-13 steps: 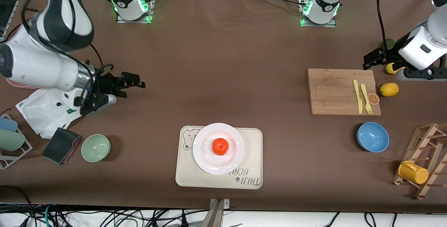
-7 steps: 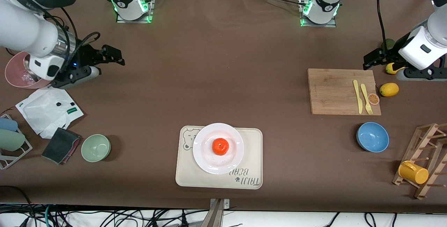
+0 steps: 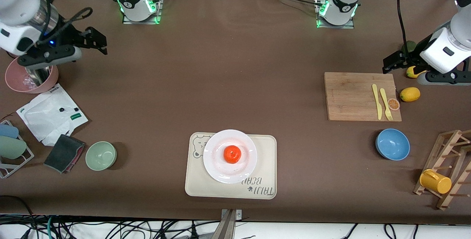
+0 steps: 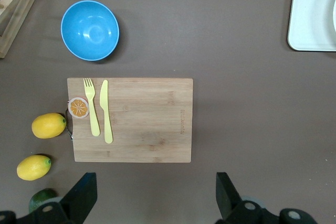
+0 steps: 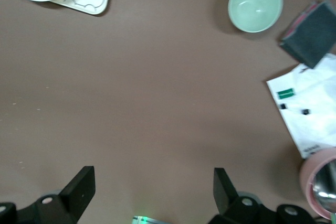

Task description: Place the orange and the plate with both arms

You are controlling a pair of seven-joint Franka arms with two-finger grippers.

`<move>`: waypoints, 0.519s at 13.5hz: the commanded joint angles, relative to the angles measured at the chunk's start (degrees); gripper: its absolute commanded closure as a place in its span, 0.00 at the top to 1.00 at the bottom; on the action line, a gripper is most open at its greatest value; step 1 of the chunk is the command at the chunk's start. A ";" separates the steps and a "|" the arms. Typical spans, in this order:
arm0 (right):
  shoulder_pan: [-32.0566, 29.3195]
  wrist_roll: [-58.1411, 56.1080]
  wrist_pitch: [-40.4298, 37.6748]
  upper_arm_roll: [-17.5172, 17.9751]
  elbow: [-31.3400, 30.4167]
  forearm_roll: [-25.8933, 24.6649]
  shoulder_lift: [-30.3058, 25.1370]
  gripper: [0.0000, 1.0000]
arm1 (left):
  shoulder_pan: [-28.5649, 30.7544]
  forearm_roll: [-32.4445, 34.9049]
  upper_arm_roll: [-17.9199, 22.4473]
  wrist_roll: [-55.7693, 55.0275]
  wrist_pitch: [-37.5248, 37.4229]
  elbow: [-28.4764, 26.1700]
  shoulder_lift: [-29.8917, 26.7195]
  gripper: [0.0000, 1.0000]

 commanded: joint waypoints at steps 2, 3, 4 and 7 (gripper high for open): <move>0.23 0.58 -0.03 -0.06 0.30 -2.62 -0.37 1.00 | 0.03 1.60 -0.04 0.62 -0.82 0.54 -0.26 1.00; 0.23 0.49 0.06 -0.23 0.30 -2.53 -0.37 1.00 | 0.03 1.60 -0.04 0.62 -0.82 0.54 -0.26 1.00; 0.23 0.58 0.15 -0.32 0.30 -2.44 -0.46 1.00 | 0.03 1.60 -0.04 0.62 -0.82 0.63 -0.26 1.00; 0.14 0.40 0.15 -1.81 0.21 -0.78 -0.54 1.00 | -0.06 1.51 -0.04 0.62 -0.82 0.63 -0.26 1.00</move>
